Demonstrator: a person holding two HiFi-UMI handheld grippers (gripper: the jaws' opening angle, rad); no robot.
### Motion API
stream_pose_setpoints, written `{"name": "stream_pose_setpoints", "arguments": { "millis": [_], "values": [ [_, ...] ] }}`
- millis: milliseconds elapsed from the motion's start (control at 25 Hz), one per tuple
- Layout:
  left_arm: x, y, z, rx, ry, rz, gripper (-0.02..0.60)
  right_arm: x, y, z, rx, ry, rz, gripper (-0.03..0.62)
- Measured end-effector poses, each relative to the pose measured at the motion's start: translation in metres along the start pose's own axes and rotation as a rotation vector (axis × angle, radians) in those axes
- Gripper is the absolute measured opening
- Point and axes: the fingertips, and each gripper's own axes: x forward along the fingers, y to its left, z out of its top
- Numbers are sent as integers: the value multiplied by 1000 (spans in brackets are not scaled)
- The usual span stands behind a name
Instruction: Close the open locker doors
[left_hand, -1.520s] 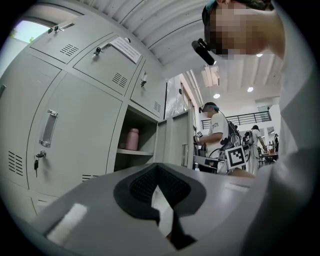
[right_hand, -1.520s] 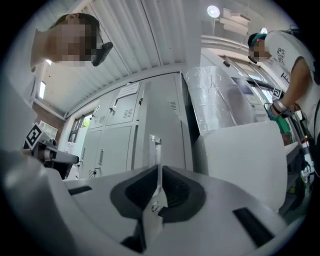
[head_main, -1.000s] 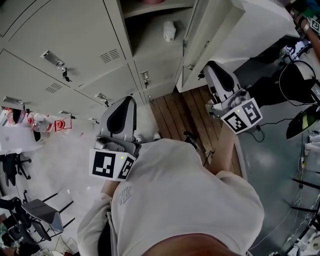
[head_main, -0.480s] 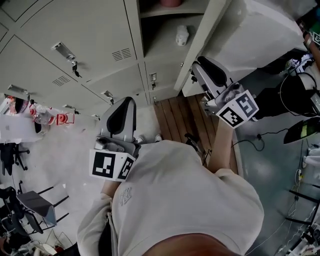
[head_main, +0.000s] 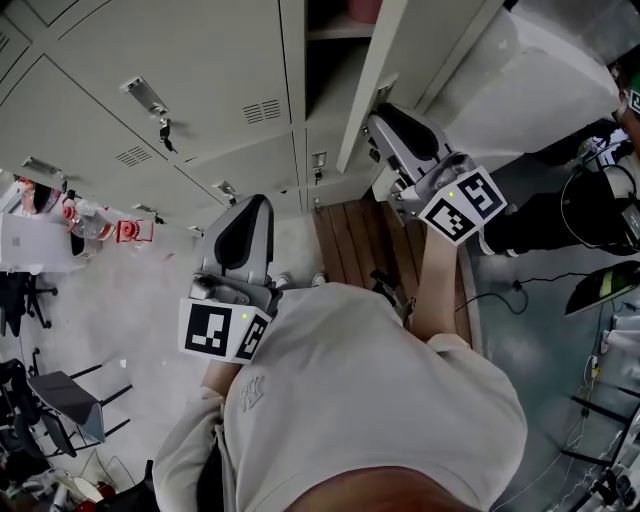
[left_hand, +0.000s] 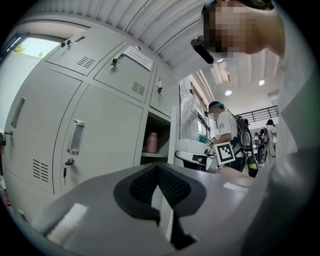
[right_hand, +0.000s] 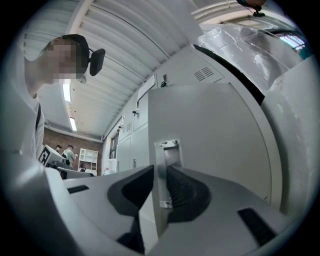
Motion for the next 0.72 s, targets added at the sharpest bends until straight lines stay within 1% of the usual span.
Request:
{"name": "stream_pose_setpoints", "arguments": {
  "millis": [160,280,440,720],
  "values": [
    [-2,13,2,2,1,24,-2,22,-5,-4,5,9,-6,60],
    [-3,25,3,4,1,43,-2,39,-8,-7,-15,19,-15,60],
    [-2,39,4,4,2,59,-2,58,-13,-10,-56,39,-48,60],
    [7,65,6,0,9,63,-2,88,-29,-16,-80,55,-112,60]
  ]
}}
